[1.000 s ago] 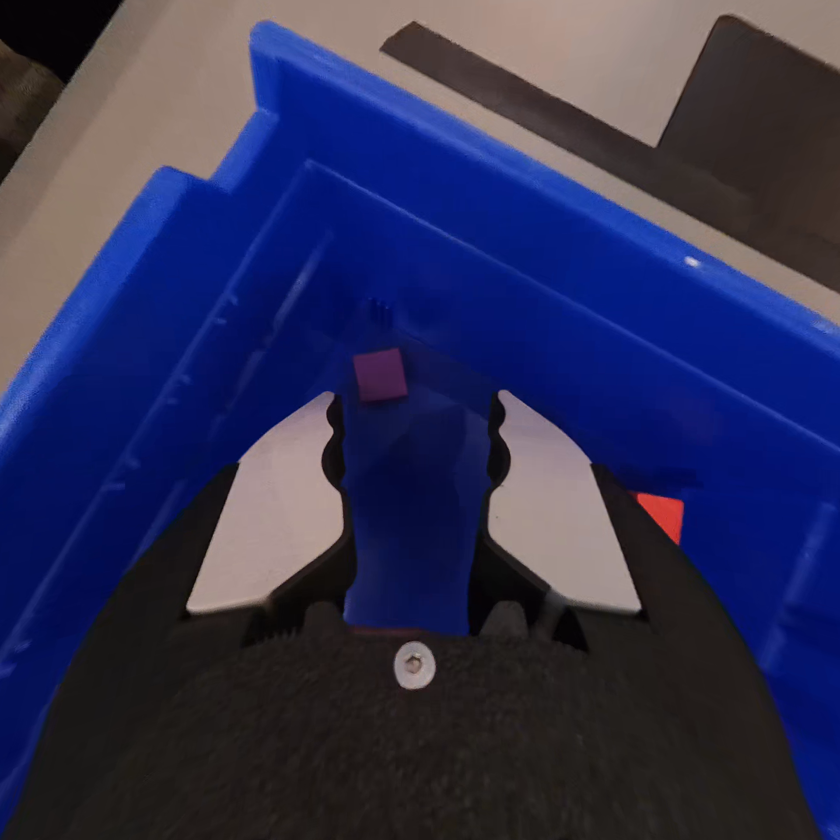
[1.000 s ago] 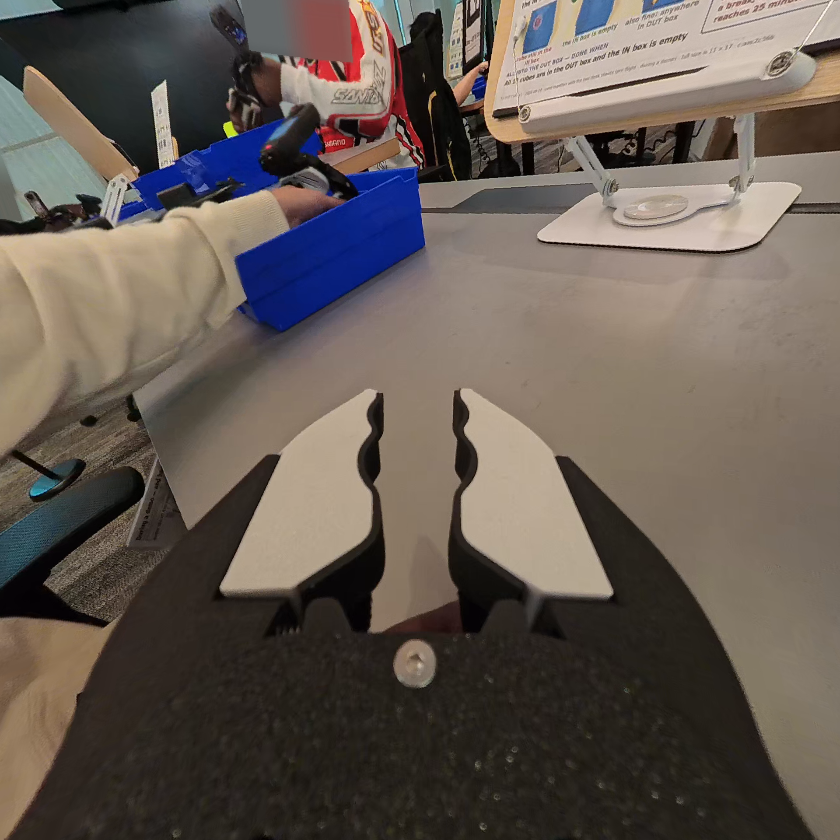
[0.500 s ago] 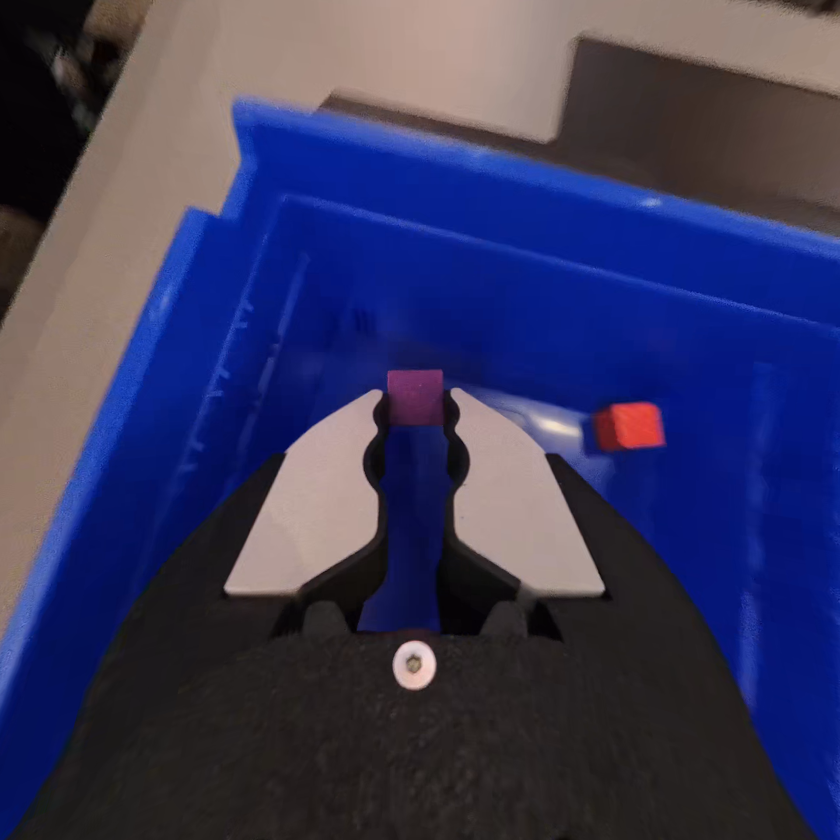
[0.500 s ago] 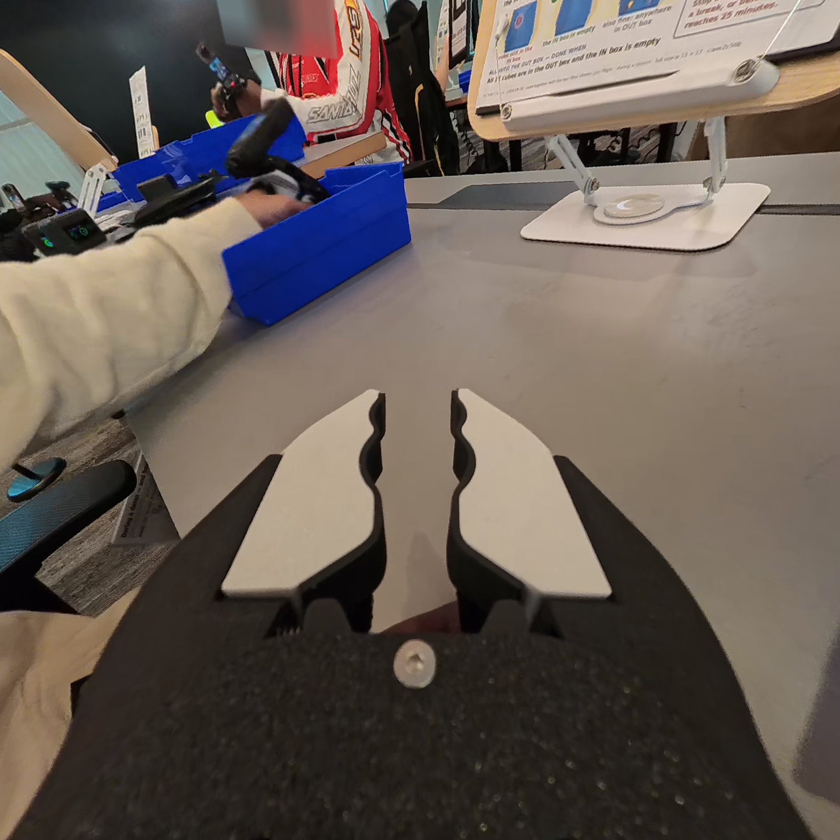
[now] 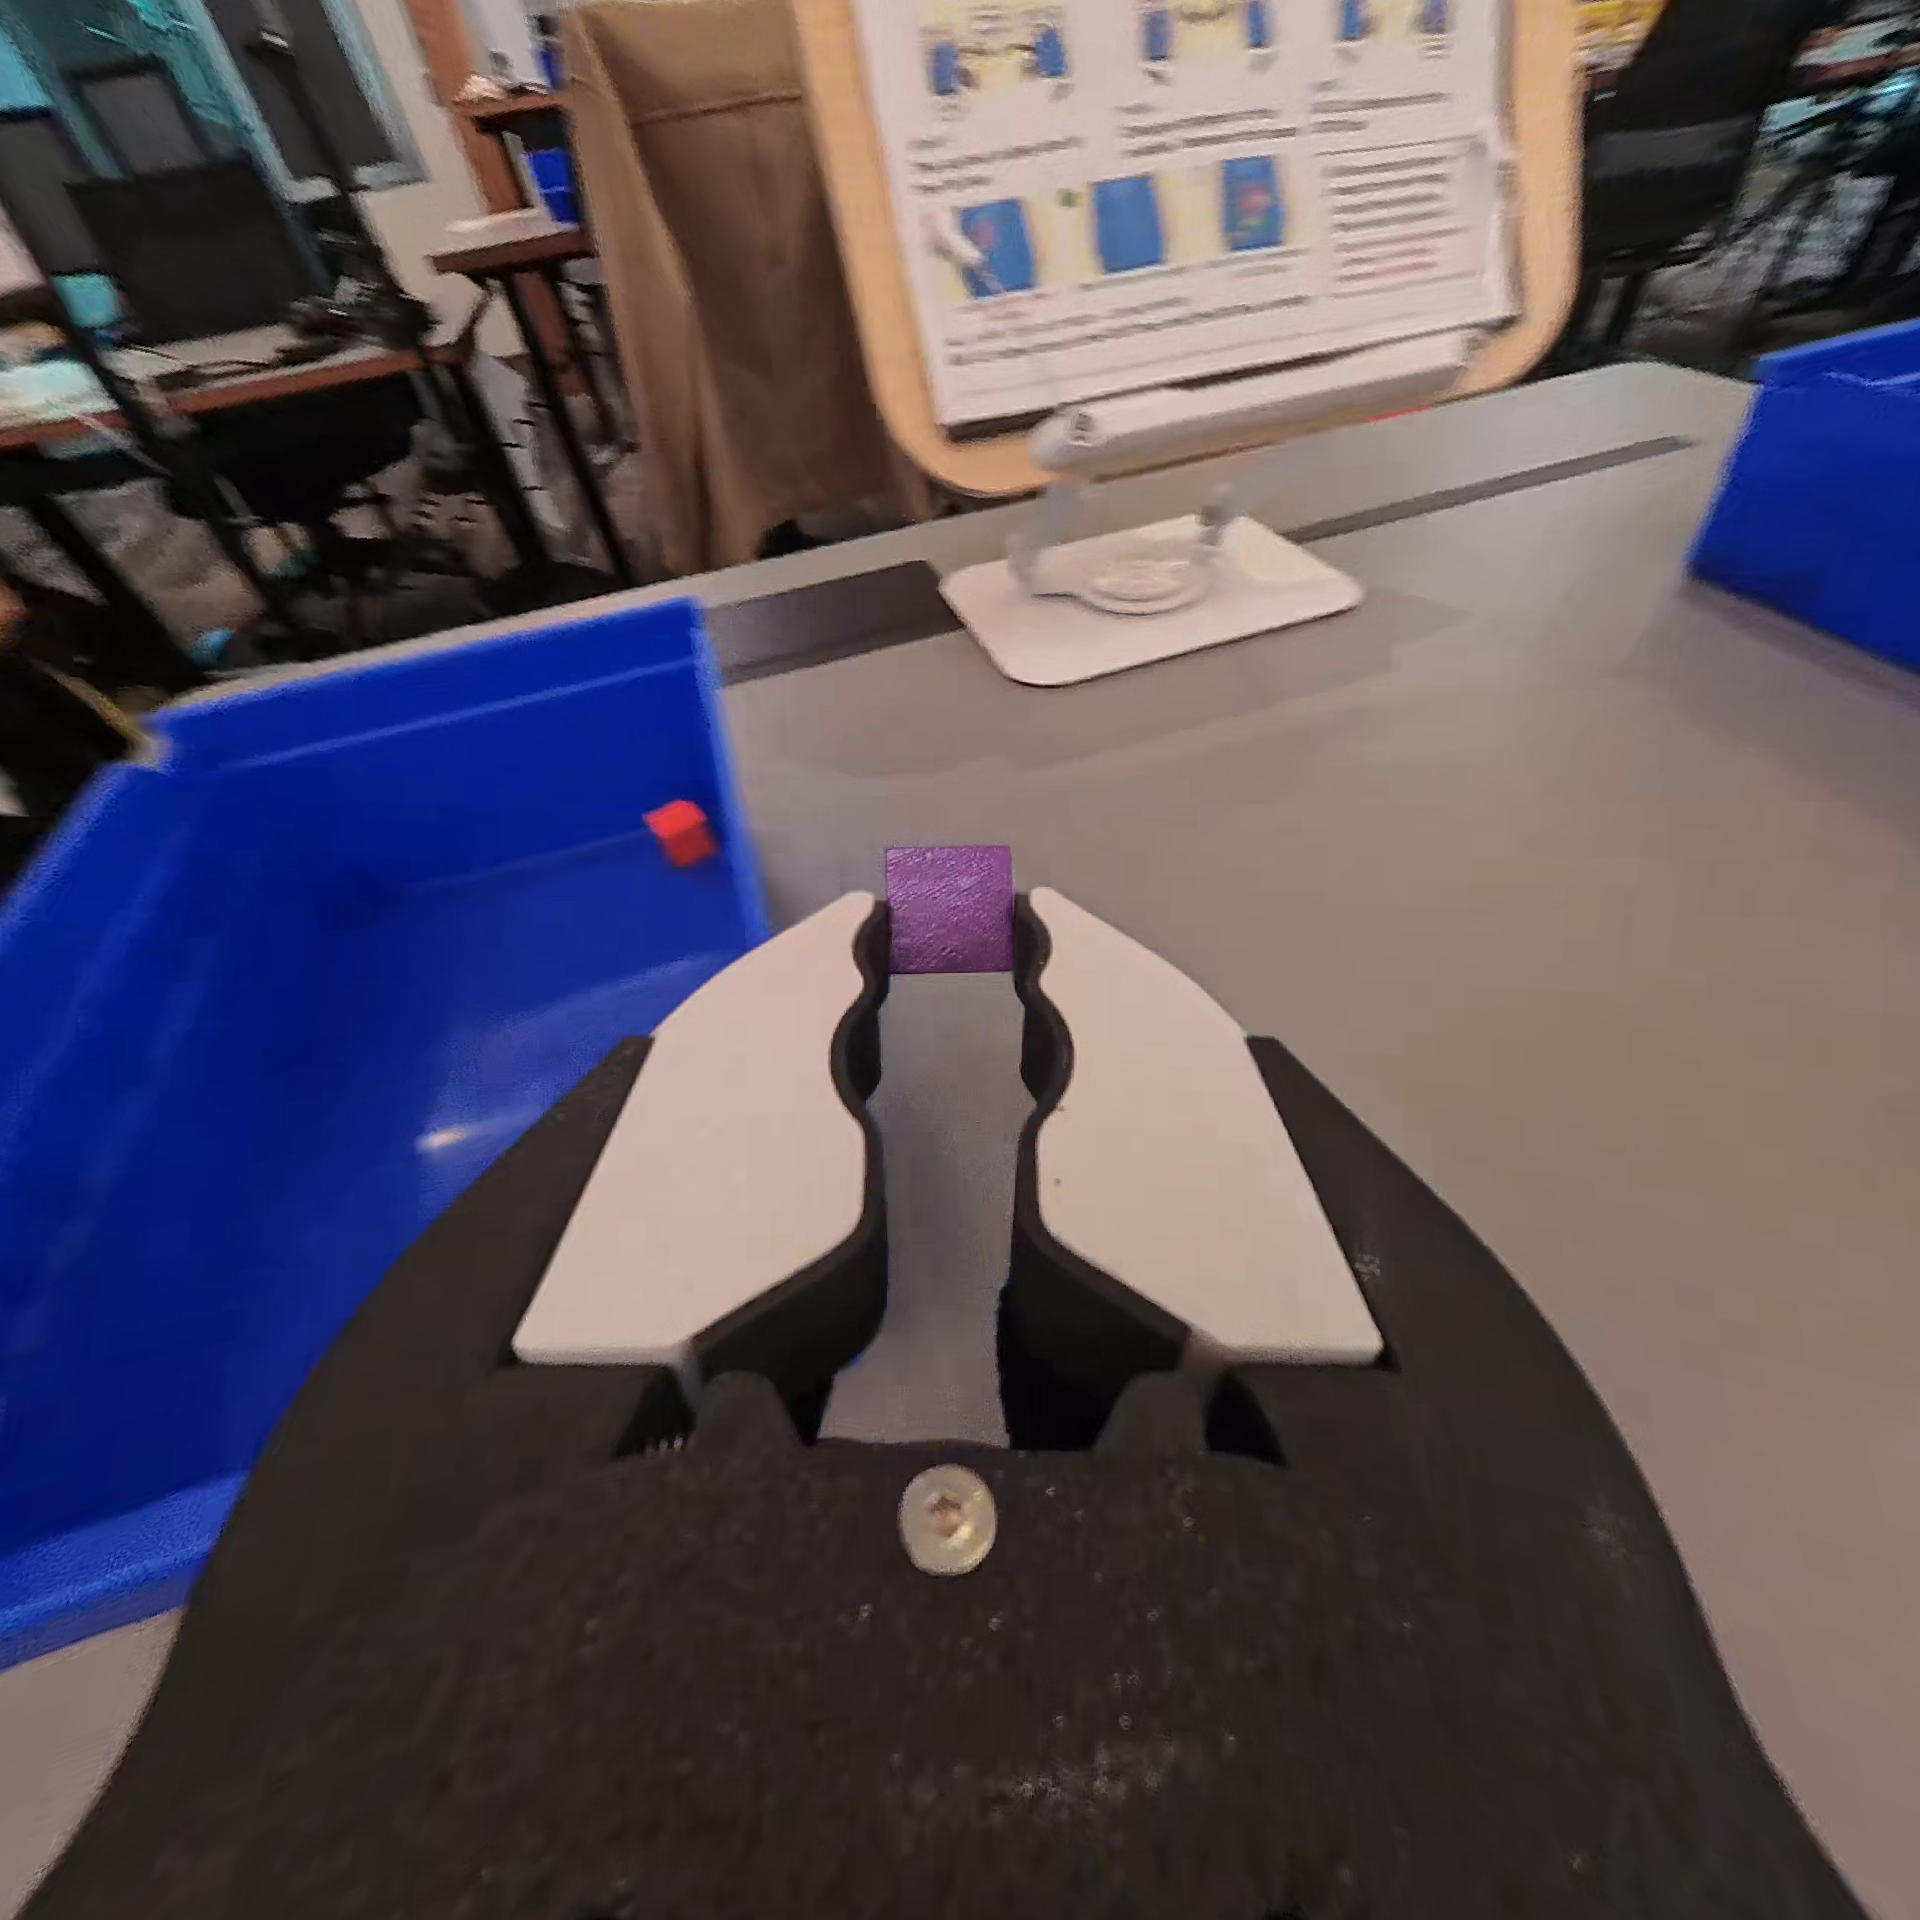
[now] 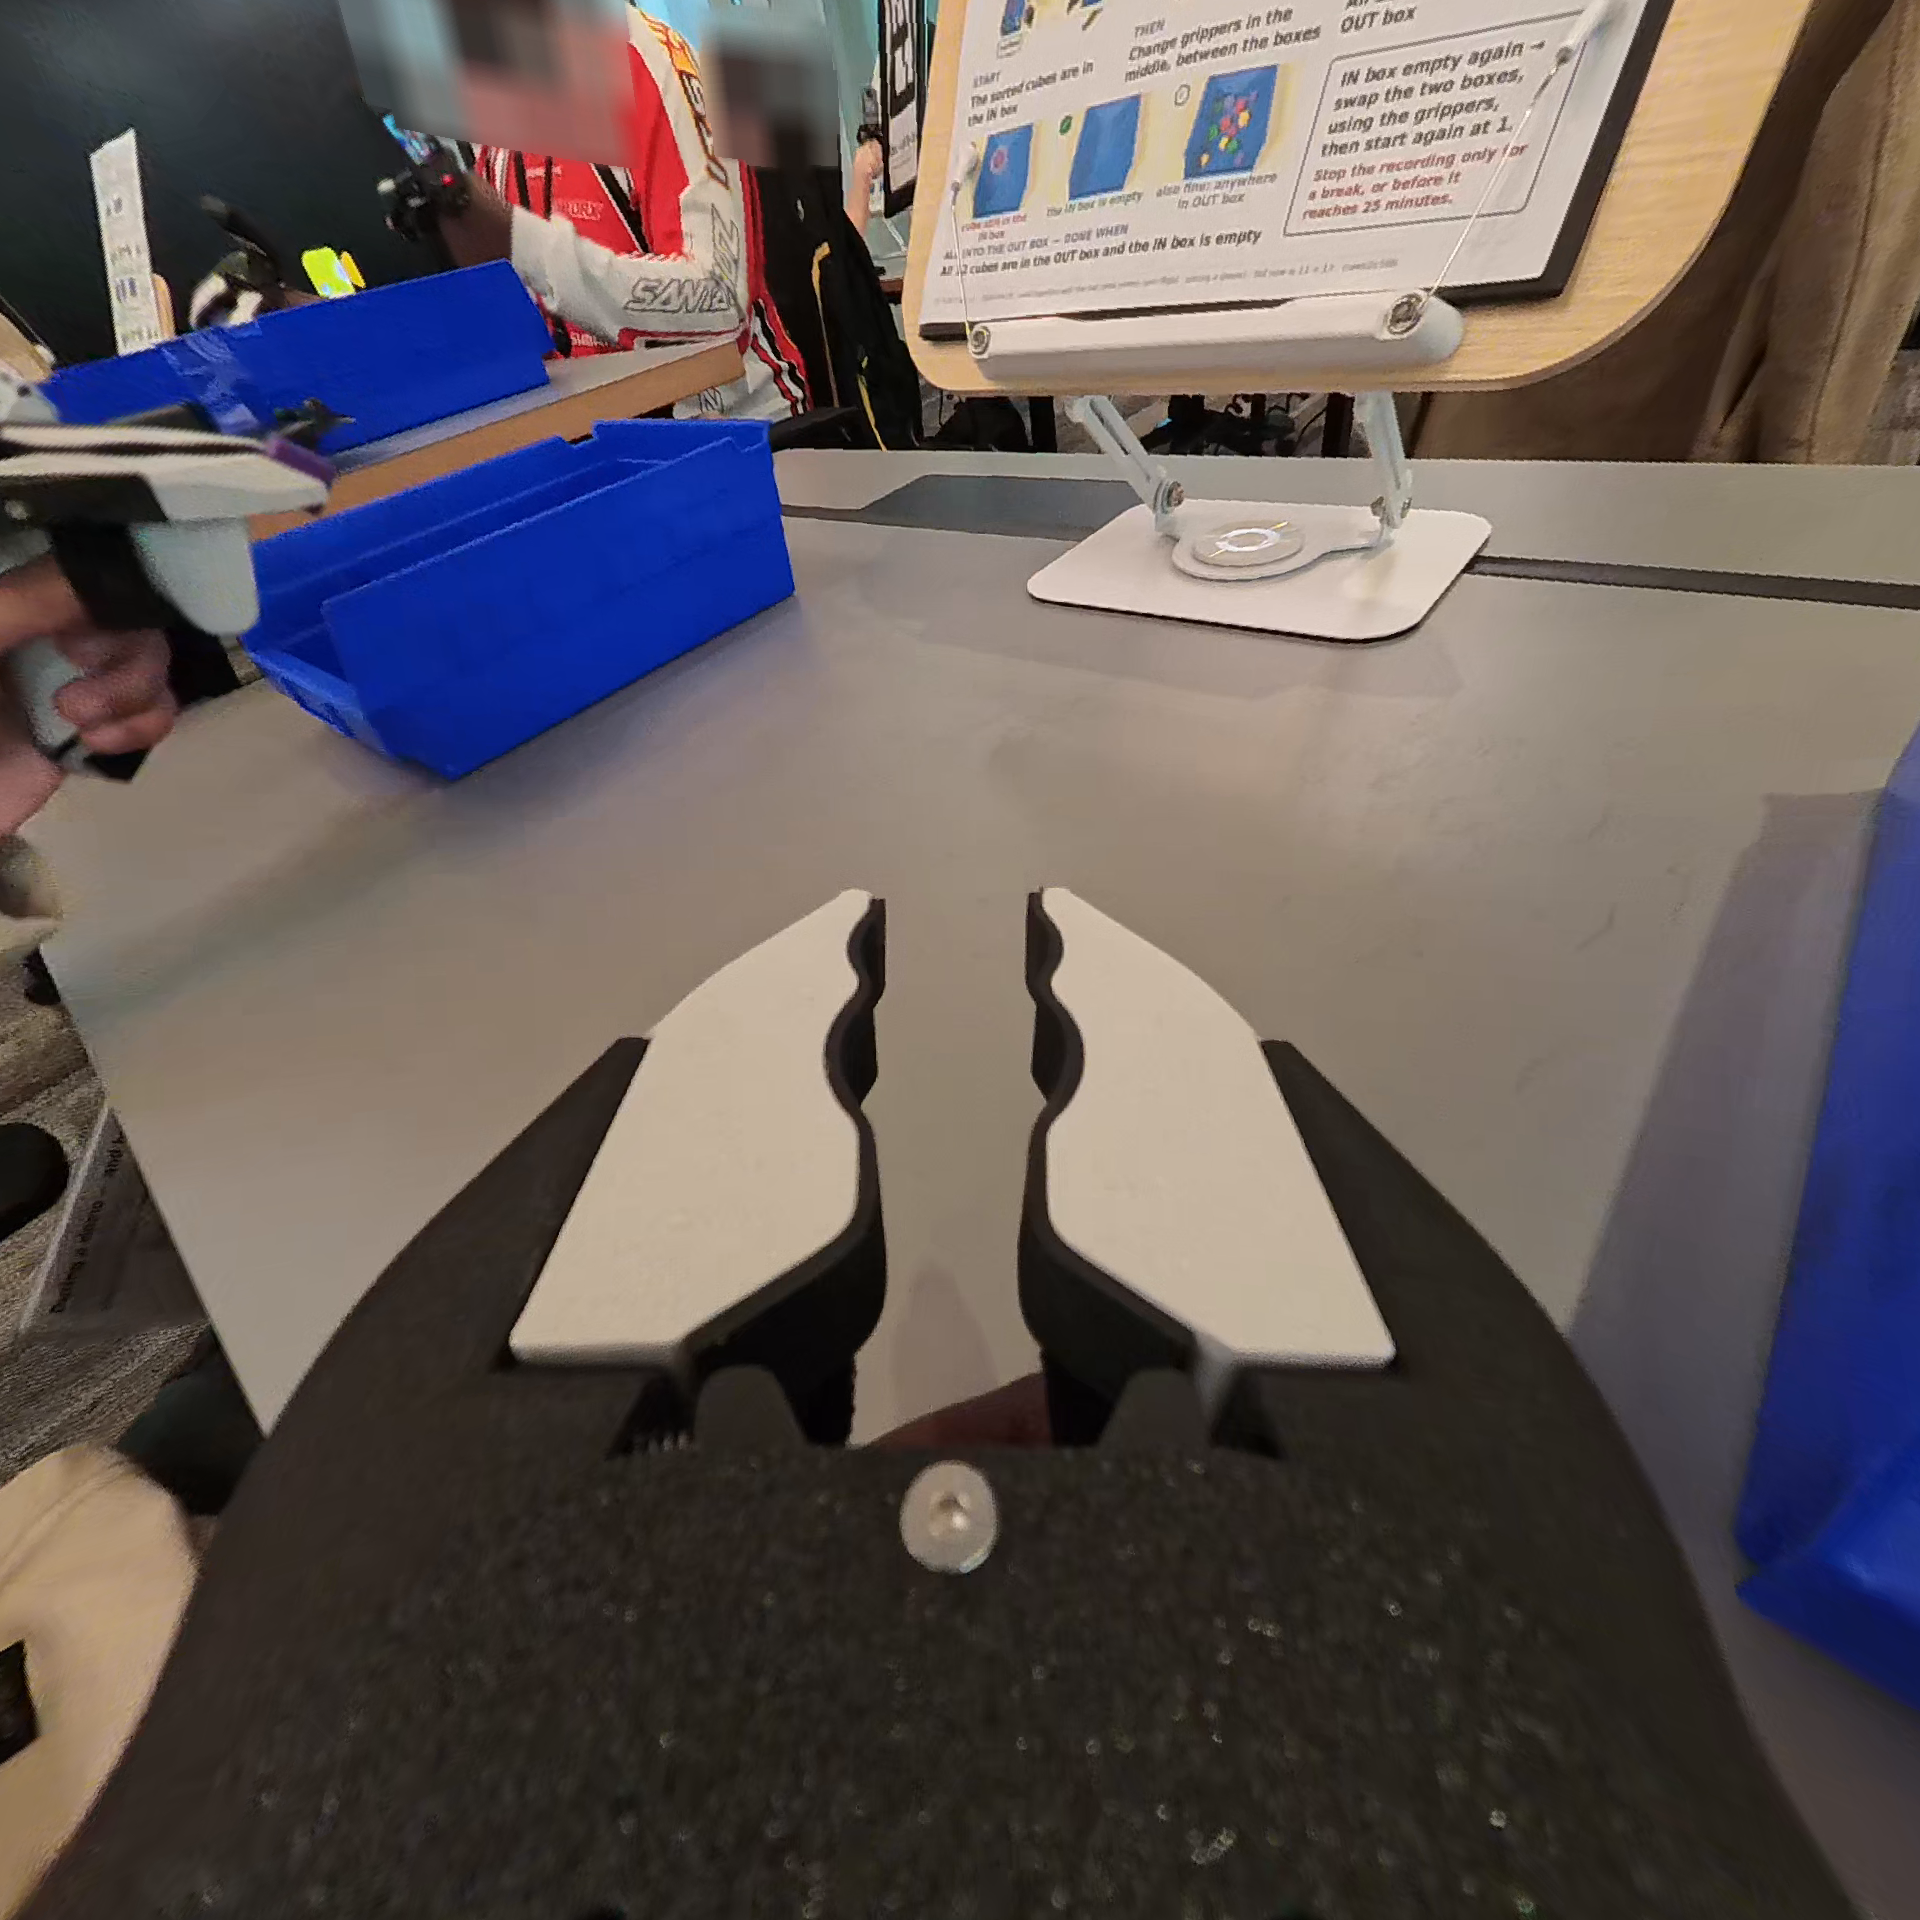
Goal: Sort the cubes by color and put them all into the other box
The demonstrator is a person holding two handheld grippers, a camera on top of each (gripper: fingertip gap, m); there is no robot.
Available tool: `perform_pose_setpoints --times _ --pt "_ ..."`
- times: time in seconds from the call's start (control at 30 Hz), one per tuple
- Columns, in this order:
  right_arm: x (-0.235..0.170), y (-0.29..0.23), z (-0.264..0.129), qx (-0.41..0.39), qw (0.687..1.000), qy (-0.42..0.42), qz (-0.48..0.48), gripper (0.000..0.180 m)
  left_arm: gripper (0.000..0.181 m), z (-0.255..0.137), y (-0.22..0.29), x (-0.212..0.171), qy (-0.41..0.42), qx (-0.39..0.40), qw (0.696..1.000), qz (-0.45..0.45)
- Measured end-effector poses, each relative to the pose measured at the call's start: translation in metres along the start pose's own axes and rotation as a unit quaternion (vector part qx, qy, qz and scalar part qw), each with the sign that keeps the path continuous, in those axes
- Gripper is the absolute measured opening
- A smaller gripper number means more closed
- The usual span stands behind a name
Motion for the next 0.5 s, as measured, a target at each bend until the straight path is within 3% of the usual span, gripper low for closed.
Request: perform_pose_setpoints --times 0.33,0.43,0.5 --pt "-0.014 0.006 0.009 0.015 1.0 -0.018 0.014 0.026 0.022 -0.004 0.064 -0.016 0.0 -0.176 0.984 0.03" --pt "-0.009 0.003 0.022 0.113 0.989 -0.02 0.089 0.028 0.022 0.001 0.081 -0.007 0.05 -0.298 0.951 0.063" --pt "0.002 0.0 0.036 0.199 0.964 -0.003 0.178 0.03 0.022 0.009 0.098 -0.001 0.051 -0.41 0.908 0.072"
Point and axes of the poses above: each gripper's, where its closed fingertips meet, z out along the fingers, x out of its top, y = z × x across the jaws, the point moved 10 cm from there along -z, back along the fingers, and after that the axes turned 15 degrees about x, right-handed, at the moved point
